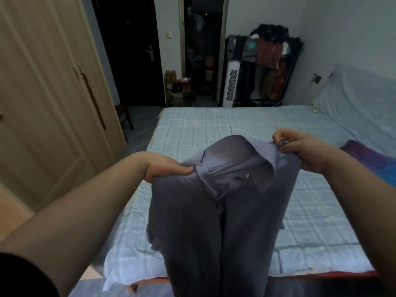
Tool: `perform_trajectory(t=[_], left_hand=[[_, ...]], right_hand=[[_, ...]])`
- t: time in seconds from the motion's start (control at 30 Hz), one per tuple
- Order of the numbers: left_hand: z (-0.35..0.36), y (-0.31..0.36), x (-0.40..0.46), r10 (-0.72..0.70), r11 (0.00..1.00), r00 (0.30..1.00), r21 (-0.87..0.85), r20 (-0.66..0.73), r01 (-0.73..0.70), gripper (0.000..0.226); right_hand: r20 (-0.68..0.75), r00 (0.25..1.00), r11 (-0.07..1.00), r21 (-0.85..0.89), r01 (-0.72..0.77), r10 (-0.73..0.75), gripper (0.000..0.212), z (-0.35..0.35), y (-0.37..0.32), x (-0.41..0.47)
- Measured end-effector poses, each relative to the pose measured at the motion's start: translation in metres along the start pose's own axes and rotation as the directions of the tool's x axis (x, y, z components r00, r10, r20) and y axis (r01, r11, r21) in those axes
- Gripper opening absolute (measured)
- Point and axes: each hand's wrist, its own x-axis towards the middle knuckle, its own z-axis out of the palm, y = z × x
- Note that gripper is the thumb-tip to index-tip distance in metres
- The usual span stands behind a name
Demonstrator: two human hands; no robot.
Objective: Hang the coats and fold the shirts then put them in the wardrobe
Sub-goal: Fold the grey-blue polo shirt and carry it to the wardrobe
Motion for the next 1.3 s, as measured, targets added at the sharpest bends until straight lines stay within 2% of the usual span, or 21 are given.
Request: perform_trajectory(t=[0.03,0.1,0.13,0.2,0.27,0.37,0.47,0.57,0.67,0.77,0.9,1.0,1.1,1.2,1.3], left_hand=[[0.002,0.001,0.001,0.066,0.998,0.994,0.018,-0.082,-0.065,0.080],[0.009,0.004,-0.001,0.208,0.970,0.949,0.173,-0.237,-0.170,0.050],[0.010,0.004,-0.002,0.269,0.949,0.923,0.241,-0.275,-0.205,0.038],[0.010,0.003,0.001,0.360,0.913,0.882,0.310,-0.304,-0.266,0.029],[0.007,0.000,0.008,0.402,0.901,0.853,0.310,-0.333,-0.304,0.024],[0.001,-0.002,0.022,0.467,0.883,0.801,0.248,-0.374,-0.399,0.019],[-0.002,0.002,0.036,0.492,0.870,0.765,0.225,-0.416,-0.438,0.019],[-0.017,0.012,0.061,0.505,0.863,0.711,0.284,-0.489,-0.417,0.025],[-0.039,0.027,0.094,0.529,0.848,0.637,0.326,-0.561,-0.418,0.029],[-0.067,0.042,0.140,0.522,0.852,0.596,0.346,-0.610,-0.392,0.024],[-0.114,0.046,0.239,0.516,0.856,0.565,0.411,-0.644,-0.313,0.016],[-0.151,0.033,0.345,0.434,0.893,0.577,0.416,-0.692,-0.172,0.024],[-0.188,0.007,0.471,0.375,0.910,0.584,0.406,-0.720,-0.083,0.041],[-0.213,-0.030,0.599,0.320,0.932,0.589,0.359,-0.742,-0.055,0.032],[-0.223,-0.072,0.707,0.303,0.934,0.559,0.357,-0.772,-0.013,0.023]], right_hand=[[-0.043,0.999,1.000,0.011,-0.011,0.011,0.038,-0.001,0.002,0.000],[-0.129,0.990,0.998,-0.014,-0.055,0.052,0.040,-0.003,0.007,0.001],[-0.170,0.982,0.994,-0.059,-0.092,0.081,0.040,-0.005,0.008,0.001],[-0.242,0.961,0.971,-0.165,-0.175,0.132,0.038,-0.006,0.011,0.001],[-0.293,0.948,0.917,-0.331,-0.224,0.126,0.034,-0.006,0.014,0.001],[-0.337,0.941,0.719,-0.649,-0.248,0.021,0.023,-0.008,0.017,0.006],[-0.377,0.924,0.668,-0.704,-0.242,-0.063,0.017,-0.014,0.020,0.022],[-0.395,0.905,0.604,-0.763,-0.229,-0.156,0.017,-0.023,0.026,0.049],[-0.401,0.875,0.502,-0.834,-0.227,-0.270,0.019,-0.040,0.039,0.085],[-0.418,0.827,0.357,-0.889,-0.287,-0.377,0.021,-0.063,0.063,0.134],[-0.335,0.825,0.191,-0.942,-0.277,-0.455,0.030,-0.103,0.110,0.230],[-0.271,0.850,0.149,-0.962,-0.228,-0.453,0.035,-0.140,0.171,0.331],[-0.218,0.874,0.101,-0.976,-0.193,-0.435,0.031,-0.174,0.257,0.437],[-0.225,0.896,0.057,-0.974,-0.220,-0.382,0.026,-0.200,0.361,0.529],[-0.263,0.914,0.037,-0.964,-0.265,-0.310,0.012,-0.219,0.463,0.597]])
